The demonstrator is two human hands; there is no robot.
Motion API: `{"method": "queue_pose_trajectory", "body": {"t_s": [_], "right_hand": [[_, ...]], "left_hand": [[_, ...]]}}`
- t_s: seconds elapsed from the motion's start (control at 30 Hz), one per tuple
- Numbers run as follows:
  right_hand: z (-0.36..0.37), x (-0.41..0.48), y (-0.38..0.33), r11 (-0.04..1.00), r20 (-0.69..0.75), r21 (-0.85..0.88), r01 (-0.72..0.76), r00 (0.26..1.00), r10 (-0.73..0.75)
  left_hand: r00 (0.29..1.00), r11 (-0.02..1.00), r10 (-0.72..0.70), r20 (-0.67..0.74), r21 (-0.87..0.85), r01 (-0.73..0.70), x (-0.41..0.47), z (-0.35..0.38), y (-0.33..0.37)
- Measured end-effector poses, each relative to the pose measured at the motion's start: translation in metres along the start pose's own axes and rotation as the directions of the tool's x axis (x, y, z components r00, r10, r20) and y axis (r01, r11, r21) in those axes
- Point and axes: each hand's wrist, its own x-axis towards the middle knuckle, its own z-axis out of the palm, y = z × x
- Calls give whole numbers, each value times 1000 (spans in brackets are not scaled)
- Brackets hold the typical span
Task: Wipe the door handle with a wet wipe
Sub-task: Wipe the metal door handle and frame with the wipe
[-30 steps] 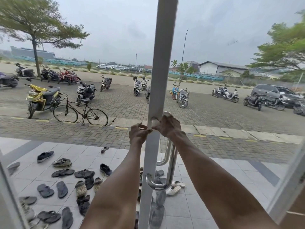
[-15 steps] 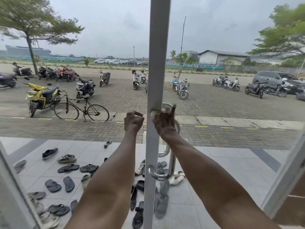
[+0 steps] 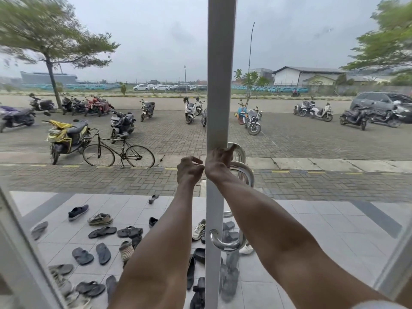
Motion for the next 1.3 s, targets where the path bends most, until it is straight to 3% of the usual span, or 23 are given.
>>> {"method": "queue_pose_trajectory", "body": {"t_s": [0.27, 0.43, 0.63, 0.8, 0.93, 1.1, 1.2, 1.3], "right_hand": [[14, -6, 27, 984, -108, 104, 148, 985, -137], [20, -15, 49, 959, -140, 179, 222, 970, -198], [12, -1, 34, 981, -74, 108, 164, 985, -157], [7, 7, 10, 996, 11, -14, 91, 996, -91], [10, 5, 11, 988, -30, -90, 129, 991, -132], [27, -10, 39, 973, -182, 110, 204, 966, -182], [39, -20, 56, 969, -215, 50, 243, 950, -228], [34, -17, 56, 966, -187, -44, 256, 947, -260]], "left_hand": [[998, 999, 53, -34, 7, -53, -6, 5, 10], [999, 973, 36, -18, -228, -39, 0, 20, 20], [989, 970, 92, -118, -214, -116, 7, 19, 12], [997, 936, 69, 20, -347, -58, 15, 12, 8], [994, 932, 78, 73, -360, -47, 13, 8, 11], [999, 934, -20, -31, -356, 8, 1, 25, 16], [991, 952, -44, -128, -307, 3, -7, 32, 21], [990, 955, -37, -134, -296, -4, -9, 34, 24]]}}
